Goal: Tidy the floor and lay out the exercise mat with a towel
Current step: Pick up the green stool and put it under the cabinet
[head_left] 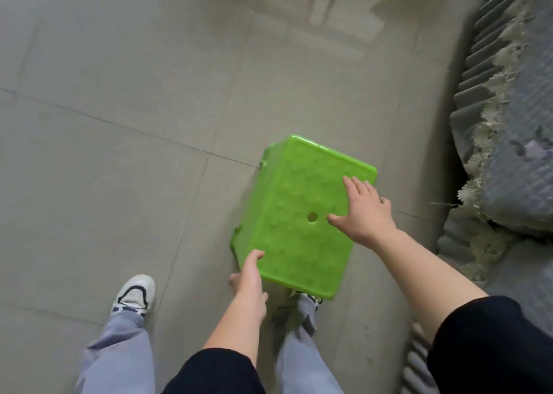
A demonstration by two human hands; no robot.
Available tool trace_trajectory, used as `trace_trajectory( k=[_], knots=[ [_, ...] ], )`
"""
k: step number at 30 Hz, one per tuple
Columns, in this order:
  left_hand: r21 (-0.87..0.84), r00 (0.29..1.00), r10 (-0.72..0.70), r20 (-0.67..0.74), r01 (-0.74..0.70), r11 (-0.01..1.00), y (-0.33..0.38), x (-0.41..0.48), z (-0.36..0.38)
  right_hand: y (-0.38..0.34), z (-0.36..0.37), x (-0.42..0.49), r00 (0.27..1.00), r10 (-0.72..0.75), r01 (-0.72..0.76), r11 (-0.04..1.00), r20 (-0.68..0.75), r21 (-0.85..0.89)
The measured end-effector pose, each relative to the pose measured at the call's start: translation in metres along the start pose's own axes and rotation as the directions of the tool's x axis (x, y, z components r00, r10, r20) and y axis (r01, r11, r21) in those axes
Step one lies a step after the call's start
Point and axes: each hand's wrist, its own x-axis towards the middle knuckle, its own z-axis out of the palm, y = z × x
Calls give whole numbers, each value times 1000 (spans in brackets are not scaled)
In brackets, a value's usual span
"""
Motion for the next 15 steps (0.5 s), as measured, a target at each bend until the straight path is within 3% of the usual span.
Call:
trace_trajectory(
  k=[4,9,15],
  knots=[
    [-393,998,-54,25,60,917,-40,19,49,23,-4,60,991,-125,124,992,-52,-10],
    [-524,989,-32,142,103,845,-58,45,69,21,-8,112,987,-159,158,986,14,42],
    [-525,989,0,-149,-80,847,-55,59,54,5,-8,136,984,-86,46,970,158,240]
  ],
)
